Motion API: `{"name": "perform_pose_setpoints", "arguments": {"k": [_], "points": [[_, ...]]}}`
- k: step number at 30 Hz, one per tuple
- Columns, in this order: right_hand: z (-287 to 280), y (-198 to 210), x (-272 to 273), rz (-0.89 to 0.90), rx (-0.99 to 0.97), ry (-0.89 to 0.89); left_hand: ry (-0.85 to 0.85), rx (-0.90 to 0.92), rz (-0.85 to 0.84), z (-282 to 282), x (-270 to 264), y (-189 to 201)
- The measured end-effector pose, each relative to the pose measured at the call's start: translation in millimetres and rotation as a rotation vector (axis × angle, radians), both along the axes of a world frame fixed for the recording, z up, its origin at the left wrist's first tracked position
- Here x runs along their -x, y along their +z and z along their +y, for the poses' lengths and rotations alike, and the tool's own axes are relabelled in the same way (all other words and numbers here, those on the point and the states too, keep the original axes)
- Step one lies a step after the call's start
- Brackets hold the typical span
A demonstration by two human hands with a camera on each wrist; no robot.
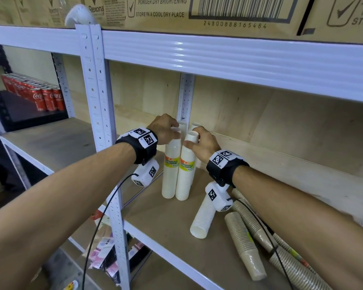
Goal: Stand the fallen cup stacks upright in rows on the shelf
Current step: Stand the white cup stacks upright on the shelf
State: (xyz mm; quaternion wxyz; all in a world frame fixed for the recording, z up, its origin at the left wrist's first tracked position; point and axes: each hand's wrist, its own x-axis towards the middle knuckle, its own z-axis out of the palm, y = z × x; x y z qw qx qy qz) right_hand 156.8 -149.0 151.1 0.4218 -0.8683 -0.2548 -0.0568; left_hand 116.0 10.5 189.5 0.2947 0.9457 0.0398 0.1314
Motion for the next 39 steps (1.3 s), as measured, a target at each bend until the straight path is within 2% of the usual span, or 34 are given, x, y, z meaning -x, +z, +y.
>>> {"name": "perform_pose_setpoints", "arguments": {"k": [11,17,24,28,33,39], "points": [[-2.6,-1.5,-7.1,0.028,0.024,-0.017,0.047,0.021,-0.006,1.5,-2.9,-0.1],[-10.7,15.4,-7.6,-0.006,0.104,-0.018,0.055,-0.013,-0.022,-5.1,5.2,18.1],[-35.0,39.8,-17.4,0.015,0.085,-0.060,-0.027,-0.059,-0.147,-33.4,20.6,53.4],[-63.2,47.7,-23.8,-0.019,0.135,-0.116,-0.103,-0.070,-0.150,-57.4,23.0,60.8],[-107.8,32.5,-33.1,0.011,0.214,-0.225,-0.210,-0.092,-0.063,-89.3,18.5,43.3],[-154.4,-0.9,-42.0,0.092,0.380,-0.289,-0.293,-0.086,0.106,-110.3,2.4,-14.3]]}}
